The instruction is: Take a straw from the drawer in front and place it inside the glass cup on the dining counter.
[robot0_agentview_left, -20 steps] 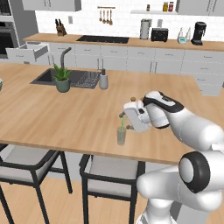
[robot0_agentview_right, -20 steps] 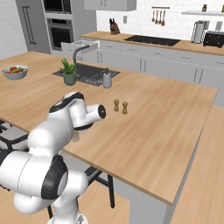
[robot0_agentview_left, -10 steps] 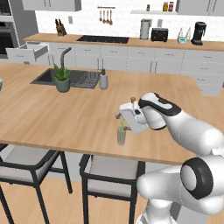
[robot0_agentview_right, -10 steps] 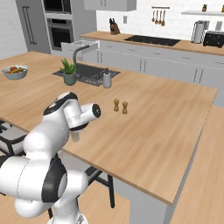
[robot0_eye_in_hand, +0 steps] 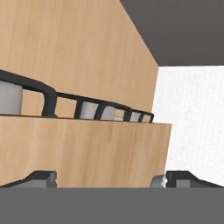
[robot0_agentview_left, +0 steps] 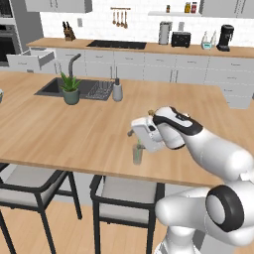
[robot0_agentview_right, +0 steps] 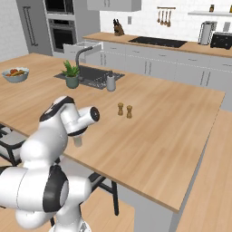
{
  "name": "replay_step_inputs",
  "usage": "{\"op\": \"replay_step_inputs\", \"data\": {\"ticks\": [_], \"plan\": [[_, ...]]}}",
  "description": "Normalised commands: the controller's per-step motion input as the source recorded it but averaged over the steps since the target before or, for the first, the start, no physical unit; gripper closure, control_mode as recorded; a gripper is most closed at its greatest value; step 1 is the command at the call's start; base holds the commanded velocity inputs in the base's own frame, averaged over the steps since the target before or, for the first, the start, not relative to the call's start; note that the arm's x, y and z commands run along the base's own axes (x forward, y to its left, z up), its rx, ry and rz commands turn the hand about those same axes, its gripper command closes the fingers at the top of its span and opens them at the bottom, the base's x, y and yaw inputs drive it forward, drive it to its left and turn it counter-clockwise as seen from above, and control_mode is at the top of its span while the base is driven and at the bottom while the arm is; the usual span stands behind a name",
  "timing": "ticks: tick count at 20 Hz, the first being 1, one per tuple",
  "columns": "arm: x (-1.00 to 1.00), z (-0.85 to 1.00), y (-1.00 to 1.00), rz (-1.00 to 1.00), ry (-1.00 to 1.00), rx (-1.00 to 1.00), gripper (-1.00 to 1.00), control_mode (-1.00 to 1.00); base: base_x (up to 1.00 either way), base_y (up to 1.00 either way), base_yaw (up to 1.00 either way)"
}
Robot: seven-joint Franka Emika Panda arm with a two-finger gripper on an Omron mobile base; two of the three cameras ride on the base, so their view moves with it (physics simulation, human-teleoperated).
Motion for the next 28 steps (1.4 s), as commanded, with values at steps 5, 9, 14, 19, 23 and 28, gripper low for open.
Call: {"op": "replay_step_inputs", "data": {"ticks": [5,9,14,19,23,28], "plan": [[-0.09,0.0,0.21,0.0,0.0,-0.02,-1.0,-1.0,0.0,0.0,0.0],[-0.1,0.0,0.21,0.0,0.0,-0.02,-1.0,-1.0,0.0,0.0,0.0],[-0.09,0.0,0.23,0.0,0.0,-0.03,-1.0,-1.0,0.0,0.0,0.0],[-0.06,-0.02,0.25,0.0,0.0,-0.03,-1.0,-1.0,0.0,0.0,0.0],[-0.03,-0.06,0.27,0.0,0.0,-0.04,-1.0,-1.0,0.0,0.0,0.0],[-0.01,-0.08,0.32,0.0,0.01,-0.06,-1.0,-1.0,0.0,0.0,0.0]]}}
